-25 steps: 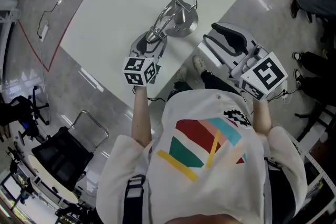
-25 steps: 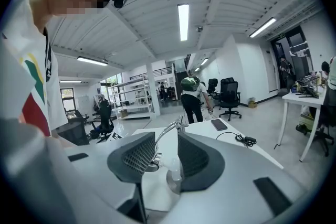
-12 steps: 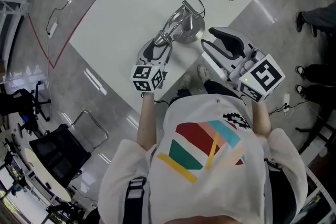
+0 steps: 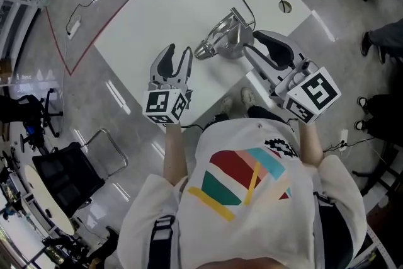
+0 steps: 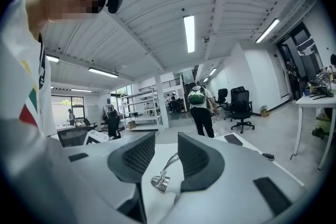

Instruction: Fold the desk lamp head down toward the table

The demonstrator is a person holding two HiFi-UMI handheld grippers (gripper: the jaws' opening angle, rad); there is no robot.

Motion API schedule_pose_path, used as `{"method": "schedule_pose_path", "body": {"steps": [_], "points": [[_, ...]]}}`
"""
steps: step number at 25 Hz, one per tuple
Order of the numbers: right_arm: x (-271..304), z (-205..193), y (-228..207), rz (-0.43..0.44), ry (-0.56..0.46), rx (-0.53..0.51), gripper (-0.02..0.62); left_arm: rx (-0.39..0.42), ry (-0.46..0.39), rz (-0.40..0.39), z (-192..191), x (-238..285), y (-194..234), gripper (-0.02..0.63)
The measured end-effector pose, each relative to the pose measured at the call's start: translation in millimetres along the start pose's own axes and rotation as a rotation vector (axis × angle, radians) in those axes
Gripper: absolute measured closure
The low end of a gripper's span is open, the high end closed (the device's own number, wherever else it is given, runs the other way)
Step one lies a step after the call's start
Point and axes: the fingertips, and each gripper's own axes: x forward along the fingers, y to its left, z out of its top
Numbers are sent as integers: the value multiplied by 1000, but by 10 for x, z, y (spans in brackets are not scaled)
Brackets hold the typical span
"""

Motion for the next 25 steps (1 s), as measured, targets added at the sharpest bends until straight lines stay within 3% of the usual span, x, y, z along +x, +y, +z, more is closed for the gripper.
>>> {"method": "schedule_pose_path", "body": {"steps": [2, 3, 8, 11, 15, 25], "points": [[32, 115, -14, -7, -38, -18, 460, 56, -58, 40, 352, -23, -66, 527], [45, 175, -24, -14, -63, -22, 460, 68, -83, 61, 503, -33, -104, 563], [77, 371, -18, -17, -179, 31, 460, 16, -210, 148, 1041, -143, -303, 563], [100, 317, 39, 11, -162, 9, 460, 35, -273, 170, 1201, -204, -427, 563], [124, 274, 82, 20, -145, -19, 462, 82, -279, 150, 1312, -212, -531, 563], [121, 227, 48, 23, -117, -22, 462, 76, -288, 147, 1343, -225, -572, 563]]}}
